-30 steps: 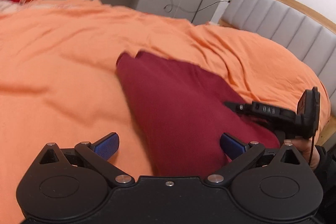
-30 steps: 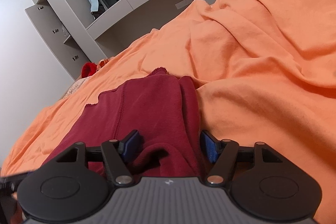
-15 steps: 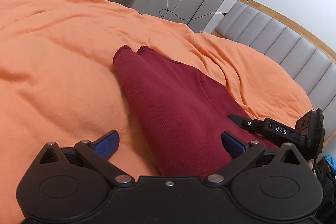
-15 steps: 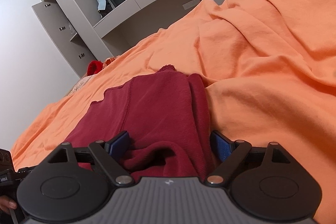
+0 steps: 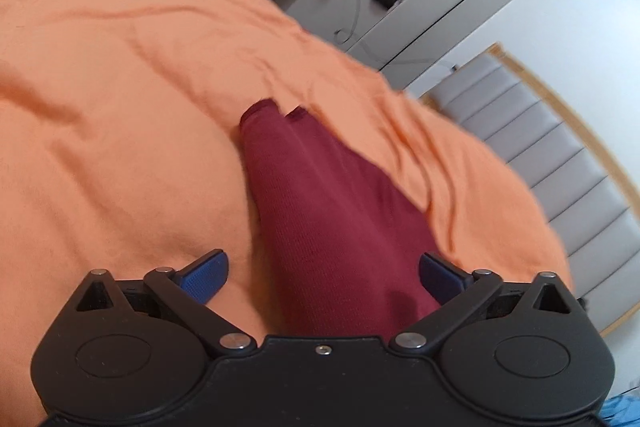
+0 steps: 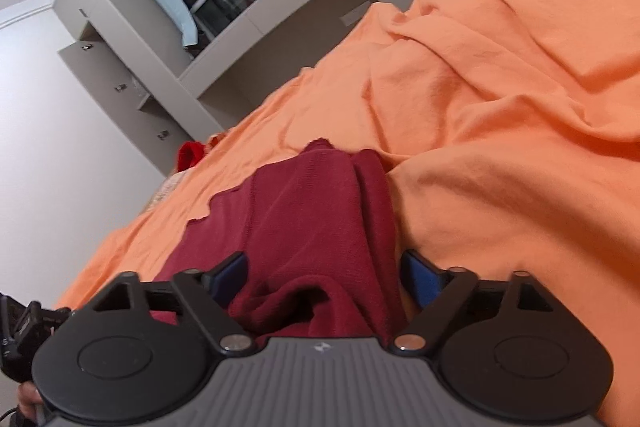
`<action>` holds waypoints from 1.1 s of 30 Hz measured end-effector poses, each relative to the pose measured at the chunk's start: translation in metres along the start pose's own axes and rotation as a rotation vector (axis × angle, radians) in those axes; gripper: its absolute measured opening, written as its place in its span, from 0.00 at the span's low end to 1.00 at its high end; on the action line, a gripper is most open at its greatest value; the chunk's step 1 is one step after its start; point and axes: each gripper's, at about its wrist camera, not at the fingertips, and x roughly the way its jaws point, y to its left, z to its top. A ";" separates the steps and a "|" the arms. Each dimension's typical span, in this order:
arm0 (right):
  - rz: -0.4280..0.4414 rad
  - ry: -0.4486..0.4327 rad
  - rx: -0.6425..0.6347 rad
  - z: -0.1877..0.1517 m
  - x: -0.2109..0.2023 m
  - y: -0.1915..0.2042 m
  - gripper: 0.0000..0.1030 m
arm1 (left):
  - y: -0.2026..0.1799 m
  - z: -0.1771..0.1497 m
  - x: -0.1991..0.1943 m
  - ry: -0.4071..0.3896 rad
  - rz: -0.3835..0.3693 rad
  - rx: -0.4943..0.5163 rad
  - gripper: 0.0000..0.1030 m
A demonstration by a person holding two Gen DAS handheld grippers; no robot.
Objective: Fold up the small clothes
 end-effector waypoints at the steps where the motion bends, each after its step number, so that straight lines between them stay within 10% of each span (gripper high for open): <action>1: -0.009 -0.001 0.000 0.000 0.000 0.001 0.73 | -0.002 -0.001 0.002 0.009 0.005 0.008 0.95; 15: -0.072 -0.014 -0.060 -0.003 0.000 0.015 0.56 | 0.010 0.005 0.011 0.074 0.000 -0.170 0.43; 24: -0.135 -0.107 -0.216 -0.011 -0.009 0.046 0.26 | -0.025 0.005 0.004 0.013 0.077 0.029 0.26; 33: -0.107 -0.224 -0.489 -0.016 -0.012 0.108 0.23 | -0.054 0.018 -0.024 -0.080 0.100 0.226 0.23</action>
